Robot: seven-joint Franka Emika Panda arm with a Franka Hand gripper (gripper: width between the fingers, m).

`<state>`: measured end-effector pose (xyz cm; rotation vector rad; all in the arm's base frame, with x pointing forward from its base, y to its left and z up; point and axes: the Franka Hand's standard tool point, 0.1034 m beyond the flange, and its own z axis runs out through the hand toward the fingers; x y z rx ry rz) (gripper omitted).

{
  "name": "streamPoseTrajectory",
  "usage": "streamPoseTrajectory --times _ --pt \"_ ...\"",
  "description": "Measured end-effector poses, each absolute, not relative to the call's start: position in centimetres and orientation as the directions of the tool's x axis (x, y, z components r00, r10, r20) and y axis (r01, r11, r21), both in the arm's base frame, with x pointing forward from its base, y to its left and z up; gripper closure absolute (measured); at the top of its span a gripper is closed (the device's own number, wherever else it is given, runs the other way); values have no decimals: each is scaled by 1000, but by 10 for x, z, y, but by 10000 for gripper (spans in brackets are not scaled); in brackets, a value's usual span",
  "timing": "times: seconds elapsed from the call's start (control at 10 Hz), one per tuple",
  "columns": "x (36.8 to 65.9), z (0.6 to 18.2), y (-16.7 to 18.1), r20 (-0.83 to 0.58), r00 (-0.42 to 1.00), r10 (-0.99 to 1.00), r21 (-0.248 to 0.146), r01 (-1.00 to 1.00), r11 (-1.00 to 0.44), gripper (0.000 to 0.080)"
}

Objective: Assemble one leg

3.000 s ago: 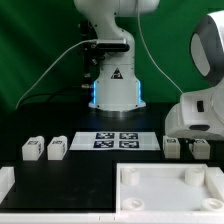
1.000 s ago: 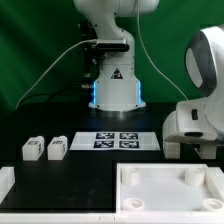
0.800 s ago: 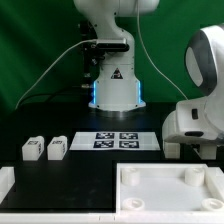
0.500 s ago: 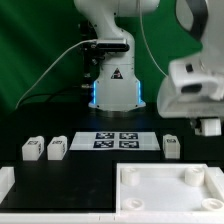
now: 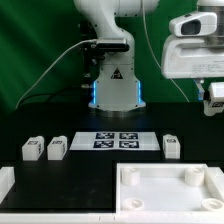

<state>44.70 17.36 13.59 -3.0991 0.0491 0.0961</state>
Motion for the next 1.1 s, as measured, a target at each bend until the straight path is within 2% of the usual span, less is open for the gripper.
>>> streamPoseTrajectory --times 0.2,0.3,0.4,0.5,0.6,0.7,0.8,0.9,1.1 --pt "470 144 178 142 990 -2 -66 7 -998 512" --pt "500 159 172 256 967 0 -94 25 -995 512" --pt "527 166 161 381 924 24 -114 72 -991 512" --pt "543 162 164 471 882 10 -141 86 -986 512" --pt "548 159 172 519 855 -5 -161 92 -983 512" --pt "540 172 187 549 835 -43 -189 74 -979 512" --pt "532 183 186 607 794 -30 -178 99 -979 512" --pt "530 172 182 575 818 -20 -165 93 -982 512" --pt "534 174 178 585 811 5 -147 112 -983 512"
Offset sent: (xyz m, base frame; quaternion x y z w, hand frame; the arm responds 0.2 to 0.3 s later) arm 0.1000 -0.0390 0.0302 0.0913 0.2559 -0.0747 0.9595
